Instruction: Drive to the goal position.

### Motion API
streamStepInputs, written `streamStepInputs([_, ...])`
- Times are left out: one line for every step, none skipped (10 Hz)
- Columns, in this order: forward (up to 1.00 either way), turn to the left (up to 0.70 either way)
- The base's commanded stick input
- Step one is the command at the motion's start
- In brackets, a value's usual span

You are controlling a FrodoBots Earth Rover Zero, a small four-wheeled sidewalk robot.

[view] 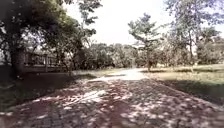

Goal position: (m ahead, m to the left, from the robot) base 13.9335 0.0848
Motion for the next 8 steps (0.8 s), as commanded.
streamStepInputs([0.70, 0.00])
streamStepInputs([0.70, 0.00])
streamStepInputs([0.70, 0.00])
streamStepInputs([0.70, 0.00])
streamStepInputs([0.70, 0.00])
streamStepInputs([0.70, 0.00])
streamStepInputs([0.70, -0.09])
streamStepInputs([0.70, -0.28])
